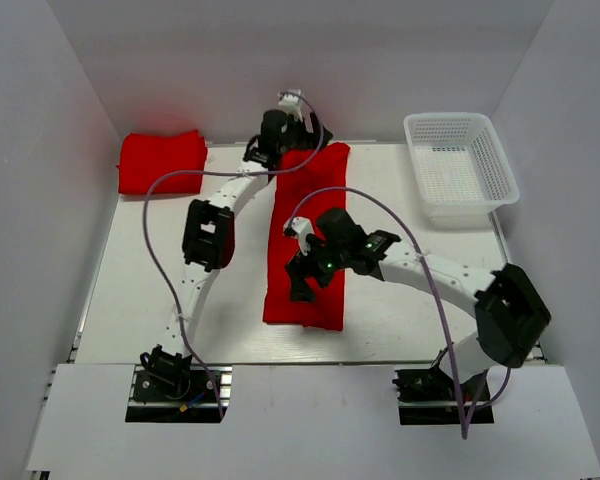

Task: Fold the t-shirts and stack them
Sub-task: Fold the tshirt

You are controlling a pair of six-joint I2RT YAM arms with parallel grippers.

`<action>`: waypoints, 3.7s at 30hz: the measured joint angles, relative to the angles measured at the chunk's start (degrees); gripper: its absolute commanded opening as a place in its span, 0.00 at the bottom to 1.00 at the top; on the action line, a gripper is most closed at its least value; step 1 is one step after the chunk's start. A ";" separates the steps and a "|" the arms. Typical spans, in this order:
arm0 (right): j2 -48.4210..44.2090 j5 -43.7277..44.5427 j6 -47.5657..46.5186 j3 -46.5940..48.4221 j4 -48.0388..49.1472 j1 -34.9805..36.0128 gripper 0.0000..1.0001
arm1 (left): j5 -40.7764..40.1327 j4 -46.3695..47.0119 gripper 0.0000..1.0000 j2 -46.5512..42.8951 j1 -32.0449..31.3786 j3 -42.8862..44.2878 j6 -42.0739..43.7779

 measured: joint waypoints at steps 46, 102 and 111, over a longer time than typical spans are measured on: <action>-7.10 14.80 45.88 -21.66 -2.95 -0.74 0.37 | -0.70 -27.74 0.59 -75.71 -14.97 -101.07 -7.98; 18.62 30.32 15.10 24.70 -10.43 -19.08 0.00 | -20.48 -30.21 0.00 -44.04 -3.54 -51.01 2.01; 24.26 26.60 13.68 29.99 -10.54 -21.81 0.00 | -15.63 -24.92 0.00 -40.26 -1.29 -50.10 4.92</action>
